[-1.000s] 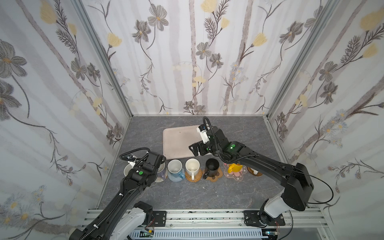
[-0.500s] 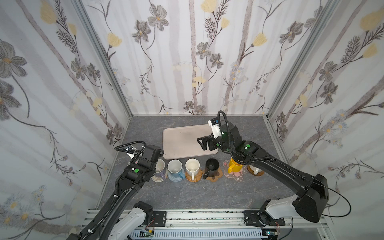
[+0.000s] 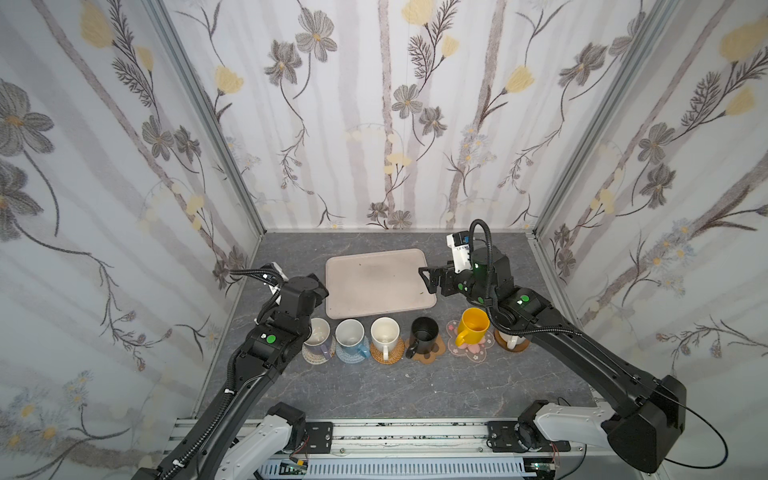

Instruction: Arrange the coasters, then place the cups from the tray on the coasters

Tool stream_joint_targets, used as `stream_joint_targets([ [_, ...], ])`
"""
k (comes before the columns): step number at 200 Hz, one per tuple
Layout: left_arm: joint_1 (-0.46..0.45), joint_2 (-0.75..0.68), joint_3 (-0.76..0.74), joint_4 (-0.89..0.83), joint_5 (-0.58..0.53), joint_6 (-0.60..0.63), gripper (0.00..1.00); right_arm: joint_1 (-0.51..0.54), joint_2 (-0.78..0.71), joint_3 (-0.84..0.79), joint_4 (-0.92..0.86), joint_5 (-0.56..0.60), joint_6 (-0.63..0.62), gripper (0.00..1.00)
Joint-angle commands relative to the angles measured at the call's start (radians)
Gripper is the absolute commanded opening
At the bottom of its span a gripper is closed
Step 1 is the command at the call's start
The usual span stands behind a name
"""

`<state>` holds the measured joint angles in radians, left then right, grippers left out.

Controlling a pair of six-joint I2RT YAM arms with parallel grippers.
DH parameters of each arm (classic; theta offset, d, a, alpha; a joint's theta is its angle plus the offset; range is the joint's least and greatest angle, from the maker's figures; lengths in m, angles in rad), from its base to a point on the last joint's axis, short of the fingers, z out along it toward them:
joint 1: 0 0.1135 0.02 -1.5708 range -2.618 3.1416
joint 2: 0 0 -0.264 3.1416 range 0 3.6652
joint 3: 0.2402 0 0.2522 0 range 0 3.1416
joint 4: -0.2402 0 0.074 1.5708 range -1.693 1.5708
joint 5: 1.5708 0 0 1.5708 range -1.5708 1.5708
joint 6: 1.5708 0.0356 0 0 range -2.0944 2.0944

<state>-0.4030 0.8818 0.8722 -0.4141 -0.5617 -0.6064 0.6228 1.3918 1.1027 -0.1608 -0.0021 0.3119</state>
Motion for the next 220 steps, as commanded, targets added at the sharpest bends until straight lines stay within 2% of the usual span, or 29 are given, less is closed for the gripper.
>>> stream_joint_targets([
  [1, 0.013, 0.006, -0.014, 0.193, 0.059, 0.162, 1.0, -0.021, -0.033, -0.034, 0.098, 0.058, -0.034, 1.0],
  [28, 0.046, 0.076, -0.003, 0.299, 0.104, 0.283, 1.0, -0.063, -0.064, -0.076, 0.145, 0.144, -0.079, 1.0],
  [59, 0.099, 0.228, 0.07, 0.346, 0.237, 0.396, 1.0, -0.105, -0.087, -0.16, 0.265, 0.258, -0.158, 1.0],
  [91, 0.193, 0.371, 0.114, 0.413, 0.417, 0.405, 1.0, -0.142, -0.11, -0.293, 0.486, 0.345, -0.258, 1.0],
  [109, 0.227, 0.437, 0.086, 0.51, 0.484, 0.422, 1.0, -0.192, -0.118, -0.358, 0.587, 0.377, -0.29, 1.0],
  [138, 0.256, 0.461, -0.058, 0.78, 0.539, 0.517, 1.0, -0.364, -0.113, -0.426, 0.642, 0.298, -0.254, 1.0],
  [161, 0.306, 0.497, -0.103, 0.851, 0.622, 0.515, 1.0, -0.48, -0.115, -0.497, 0.741, 0.257, -0.222, 1.0],
  [177, 0.342, 0.533, -0.124, 0.878, 0.69, 0.522, 1.0, -0.538, -0.116, -0.556, 0.835, 0.242, -0.225, 1.0],
  [220, 0.398, 0.513, -0.306, 1.108, 0.727, 0.565, 1.0, -0.64, -0.07, -0.624, 0.941, 0.211, -0.166, 1.0],
])
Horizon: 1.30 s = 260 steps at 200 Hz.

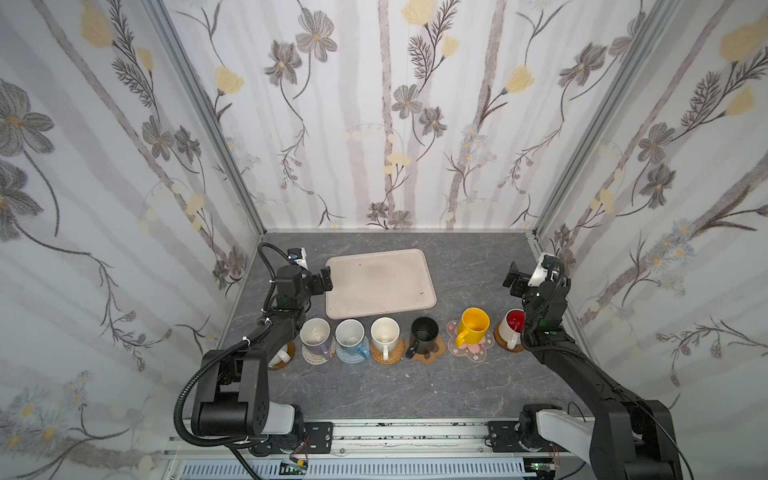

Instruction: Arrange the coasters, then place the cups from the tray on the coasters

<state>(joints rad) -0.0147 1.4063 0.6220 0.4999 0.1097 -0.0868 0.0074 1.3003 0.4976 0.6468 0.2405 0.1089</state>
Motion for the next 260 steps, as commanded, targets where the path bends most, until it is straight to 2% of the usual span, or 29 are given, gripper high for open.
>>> stream_joint_targets([
  [1, 0.01, -0.011, -0.056, 0.196, 0.056, 0.045, 1.0, -0.025, 0.022, -0.02, 0.135, -0.03, 0.038, 1.0],
  [31, 0.014, 0.068, -0.024, 0.202, 0.11, 0.047, 1.0, -0.054, 0.074, -0.055, 0.202, -0.006, 0.07, 1.0],
  [46, 0.022, 0.113, -0.005, 0.194, 0.123, 0.046, 1.0, -0.066, 0.071, -0.04, 0.16, -0.014, 0.078, 1.0],
  [81, 0.069, 0.127, -0.002, 0.205, 0.173, 0.027, 1.0, -0.087, 0.067, -0.044, 0.127, -0.059, 0.084, 1.0],
  [109, 0.071, 0.137, -0.046, 0.214, 0.157, 0.059, 1.0, -0.089, 0.077, -0.059, 0.131, -0.046, 0.099, 1.0],
  [133, 0.071, 0.177, -0.05, 0.245, 0.199, 0.055, 1.0, -0.09, 0.094, -0.049, 0.125, -0.069, 0.096, 1.0],
  [171, 0.071, 0.216, -0.075, 0.316, 0.213, 0.065, 1.0, -0.09, 0.105, -0.119, 0.234, -0.064, 0.098, 1.0],
  [209, 0.079, 0.219, -0.08, 0.331, 0.226, 0.059, 1.0, -0.09, 0.135, -0.143, 0.287, -0.082, 0.094, 1.0],
  [260, 0.06, 0.171, -0.168, 0.442, 0.2, 0.078, 1.0, -0.086, 0.118, -0.195, 0.374, -0.136, 0.068, 1.0],
])
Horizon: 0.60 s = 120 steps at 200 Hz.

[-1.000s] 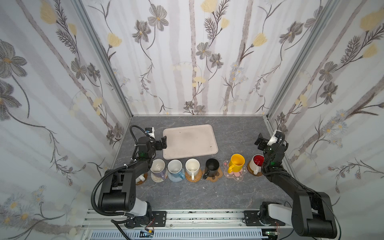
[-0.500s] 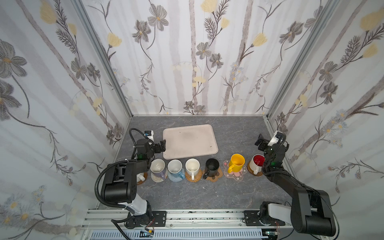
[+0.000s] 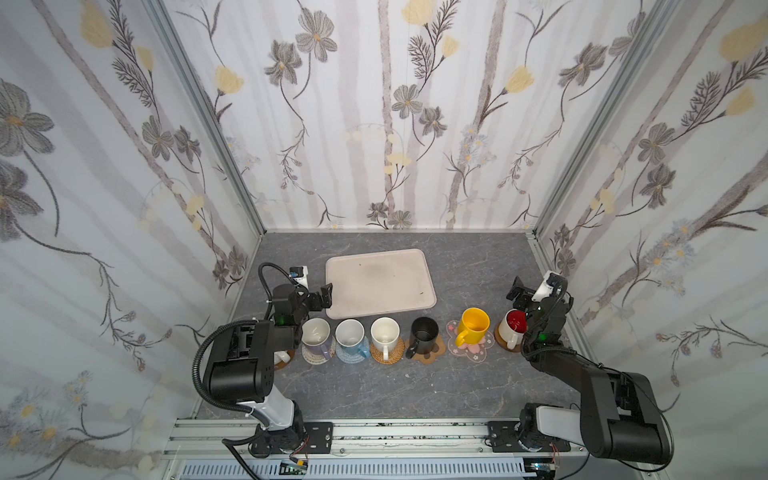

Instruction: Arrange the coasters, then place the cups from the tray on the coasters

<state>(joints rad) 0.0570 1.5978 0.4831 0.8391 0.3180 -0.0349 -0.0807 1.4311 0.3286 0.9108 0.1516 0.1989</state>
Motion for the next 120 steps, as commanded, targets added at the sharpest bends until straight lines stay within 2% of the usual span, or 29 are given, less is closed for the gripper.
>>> stream_joint_targets([
  [1, -0.012, -0.021, -0.03, 0.105, -0.008, 0.027, 1.0, 0.002, -0.014, -0.029, 0.115, -0.049, -0.022, 1.0],
  [44, -0.019, -0.036, -0.066, 0.153, -0.023, 0.033, 1.0, 0.002, -0.053, -0.139, 0.28, -0.065, -0.03, 1.0],
  [120, -0.049, -0.062, -0.116, 0.212, -0.075, 0.055, 1.0, 0.004, -0.06, -0.164, 0.322, -0.073, -0.036, 1.0],
])
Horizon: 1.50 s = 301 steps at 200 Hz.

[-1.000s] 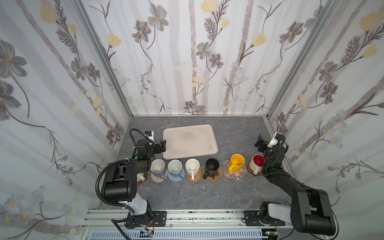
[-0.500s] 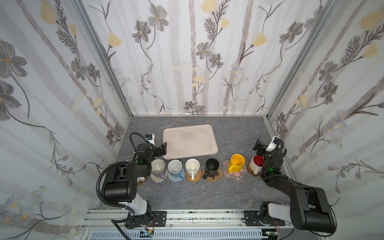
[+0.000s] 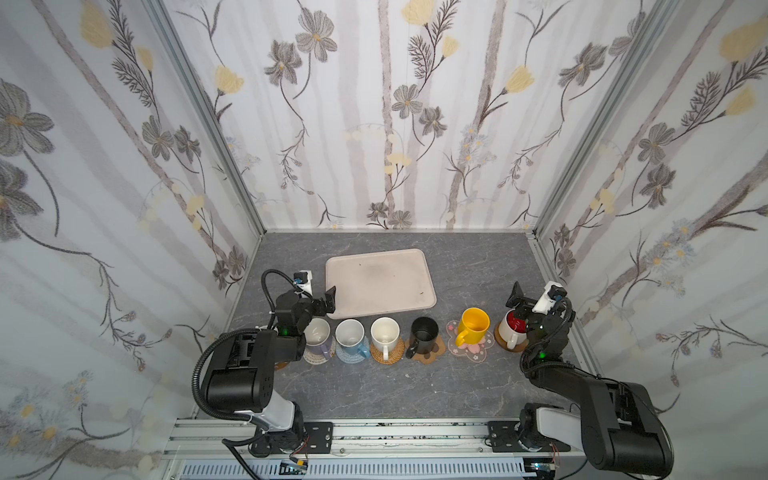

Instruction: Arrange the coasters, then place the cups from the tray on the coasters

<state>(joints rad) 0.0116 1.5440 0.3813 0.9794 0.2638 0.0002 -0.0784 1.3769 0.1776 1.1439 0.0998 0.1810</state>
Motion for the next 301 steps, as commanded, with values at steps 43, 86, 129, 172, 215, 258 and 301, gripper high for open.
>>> stream_joint_targets([
  [43, -0.008, -0.022, -0.049, 0.122, -0.027, 0.02, 1.0, 0.023, 0.089, -0.104, 0.343, -0.041, -0.051, 1.0],
  [86, -0.005, -0.021, -0.064, 0.149, -0.029, 0.02, 1.0, 0.026, 0.104, -0.062, 0.287, -0.073, -0.066, 1.0],
  [129, -0.005, -0.02, -0.088, 0.197, -0.038, 0.015, 1.0, 0.044, 0.134, -0.007, 0.232, -0.081, -0.096, 1.0],
  [172, -0.006, -0.013, -0.114, 0.25, -0.061, 0.007, 1.0, 0.051, 0.133, 0.007, 0.199, -0.075, -0.103, 1.0],
  [215, -0.003, 0.02, -0.144, 0.333, -0.07, -0.003, 1.0, 0.055, 0.132, 0.007, 0.198, -0.067, -0.105, 1.0],
  [258, 0.007, 0.032, -0.147, 0.352, -0.067, -0.016, 1.0, 0.058, 0.133, 0.007, 0.198, -0.061, -0.108, 1.0],
  [301, 0.005, 0.039, -0.144, 0.356, -0.113, -0.031, 1.0, 0.06, 0.131, 0.007, 0.2, -0.06, -0.108, 1.0],
])
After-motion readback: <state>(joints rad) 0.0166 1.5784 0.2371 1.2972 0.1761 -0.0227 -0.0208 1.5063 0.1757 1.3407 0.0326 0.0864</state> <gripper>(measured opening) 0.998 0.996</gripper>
